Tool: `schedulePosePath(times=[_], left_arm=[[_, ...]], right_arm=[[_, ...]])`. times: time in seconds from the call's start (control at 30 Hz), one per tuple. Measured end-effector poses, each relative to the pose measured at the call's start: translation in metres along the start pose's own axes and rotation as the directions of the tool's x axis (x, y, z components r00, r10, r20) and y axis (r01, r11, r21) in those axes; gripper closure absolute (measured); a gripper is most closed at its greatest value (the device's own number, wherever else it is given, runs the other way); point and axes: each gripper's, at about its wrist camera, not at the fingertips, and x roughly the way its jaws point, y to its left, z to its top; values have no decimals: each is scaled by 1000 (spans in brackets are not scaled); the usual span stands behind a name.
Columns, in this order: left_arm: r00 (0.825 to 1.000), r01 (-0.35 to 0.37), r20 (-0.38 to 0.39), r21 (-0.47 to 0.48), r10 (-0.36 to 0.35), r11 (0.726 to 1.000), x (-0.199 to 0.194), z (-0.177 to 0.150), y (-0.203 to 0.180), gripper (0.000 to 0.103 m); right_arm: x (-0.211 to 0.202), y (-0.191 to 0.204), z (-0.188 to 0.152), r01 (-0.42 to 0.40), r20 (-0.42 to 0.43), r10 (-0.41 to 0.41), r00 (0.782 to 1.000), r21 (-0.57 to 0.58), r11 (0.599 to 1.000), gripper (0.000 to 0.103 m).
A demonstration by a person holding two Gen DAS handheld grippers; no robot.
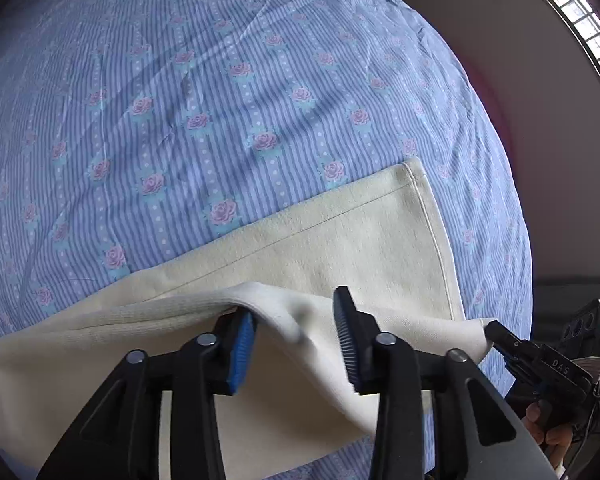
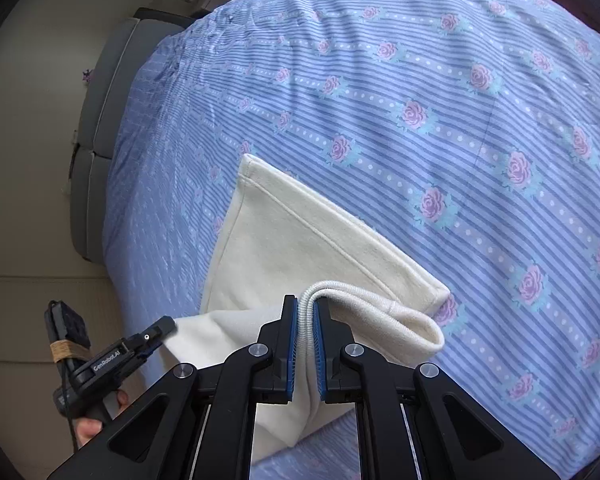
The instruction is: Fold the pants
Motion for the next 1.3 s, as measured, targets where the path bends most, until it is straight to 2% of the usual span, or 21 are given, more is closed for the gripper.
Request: schedulePosePath(times=[0.03,0.17,0.27,0.43,0.5,0.53,0.57,0.6,0.67,0.77,0.9,0.97,1.0,1.07,1.1,1.13,1.2,1.23,1.3], left_arm=[[1000,-1,-21,-7,1,1000,3,5,-2,54],[999,-14,-46,-17,13,1000,4,20,-8,51],[999,13,-50,-12,-14,1000,-1,28,-13,50],[994,47,91,191,-65,981,-45,40,-66,36],[990,36,118,307,-75,951,-58,35,-86,35],[989,-4,135,382,-51,924,-62,27,-95,32],[988,-54,155,463,-20,885,-65,16,-104,31],[985,-104,172,546,10,832,-65,2,-111,31],[974,-198,215,680,66,706,-60,-32,-120,31],[945,-322,304,801,120,506,-41,-90,-122,31],[915,-400,363,872,175,284,-12,-145,-114,32],[903,-420,385,886,190,198,0,-165,-108,32],[891,-441,415,888,187,130,6,-176,-106,32],[850,-500,498,865,175,-31,21,-196,-102,32],[838,-511,521,854,165,-101,29,-205,-100,32],[835,-507,527,849,159,-151,36,-211,-99,32],[836,-487,524,846,162,-217,50,-216,-96,32],[835,-483,525,843,165,-237,57,-217,-96,33],[835,-474,522,843,173,-256,68,-215,-97,35]], right_arm=[[4,-4,3,5,-3,-5,1000,21,1000,94],[12,-12,12,19,0,-19,1000,78,997,92],[-5,-9,19,93,92,-95,991,34,995,90],[-40,8,24,177,195,-163,967,-58,982,72],[-51,13,19,208,224,-183,957,-93,974,69],[-58,13,14,219,235,-190,953,-104,970,66],[-62,12,10,224,241,-193,951,-112,968,64],[-66,11,5,226,245,-193,950,-113,968,60],[-71,6,-8,231,249,-197,948,-117,966,57],[-71,-3,-28,260,231,-224,947,-139,956,57],[-58,-9,-56,292,178,-259,949,-193,937,57],[-51,-11,-68,304,157,-272,949,-235,923,57],[-46,-11,-72,310,146,-281,949,-252,917,57],[-38,-12,-79,306,125,-281,951,-273,912,57],[-34,-12,-80,304,120,-281,952,-278,911,57],[-30,-13,-81,306,116,-284,952,-280,910,57],[-25,-13,-79,306,115,-285,952,-284,908,57],[-22,-13,-78,309,115,-287,951,-283,908,57],[-20,-13,-75,304,111,-284,952,-288,908,57]])
